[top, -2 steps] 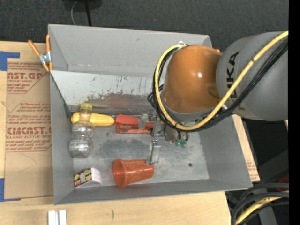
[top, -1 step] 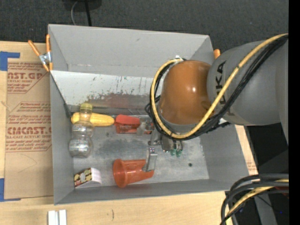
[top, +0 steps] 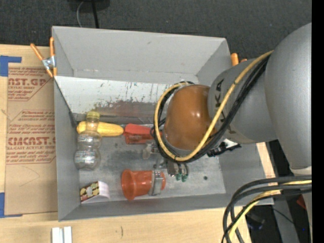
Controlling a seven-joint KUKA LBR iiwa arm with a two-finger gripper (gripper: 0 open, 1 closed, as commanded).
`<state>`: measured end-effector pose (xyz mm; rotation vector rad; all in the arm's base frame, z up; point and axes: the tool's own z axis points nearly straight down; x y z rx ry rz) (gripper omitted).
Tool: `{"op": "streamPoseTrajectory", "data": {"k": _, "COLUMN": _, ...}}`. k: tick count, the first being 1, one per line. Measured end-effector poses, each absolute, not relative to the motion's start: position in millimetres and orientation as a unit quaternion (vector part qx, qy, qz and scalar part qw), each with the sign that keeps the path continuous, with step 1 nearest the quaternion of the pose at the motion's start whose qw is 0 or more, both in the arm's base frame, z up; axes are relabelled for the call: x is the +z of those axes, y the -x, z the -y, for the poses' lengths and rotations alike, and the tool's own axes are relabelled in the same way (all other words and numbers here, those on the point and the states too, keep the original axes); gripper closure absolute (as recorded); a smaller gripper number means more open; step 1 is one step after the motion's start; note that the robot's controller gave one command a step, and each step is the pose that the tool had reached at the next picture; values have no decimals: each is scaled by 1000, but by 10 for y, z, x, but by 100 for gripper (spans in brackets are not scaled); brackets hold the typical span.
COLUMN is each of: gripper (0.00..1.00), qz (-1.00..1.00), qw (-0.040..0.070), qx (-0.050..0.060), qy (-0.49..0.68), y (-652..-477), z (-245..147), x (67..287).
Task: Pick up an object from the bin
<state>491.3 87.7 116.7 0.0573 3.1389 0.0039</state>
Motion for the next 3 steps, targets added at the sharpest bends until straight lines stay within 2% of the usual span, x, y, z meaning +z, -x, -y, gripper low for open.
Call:
{"op": "streamPoseTrajectory", "data": {"k": 1, "gripper": 0, "qz": -998, "qw": 2, "qx": 2, "qy": -55, "y": -4881, "z": -872, "x": 732}}
{"op": "streamPoseTrajectory", "data": {"k": 2, "gripper": 100, "qz": -997, "qw": 1, "qx": 2, "qy": -72, "y": -4791, "z": -1171, "x": 699}}
{"op": "streamPoseTrajectory", "data": {"k": 3, "gripper": 100, "qz": -997, "qw": 1, "qx": 2, "qy": -72, "y": -4791, "z": -1171, "x": 699}}
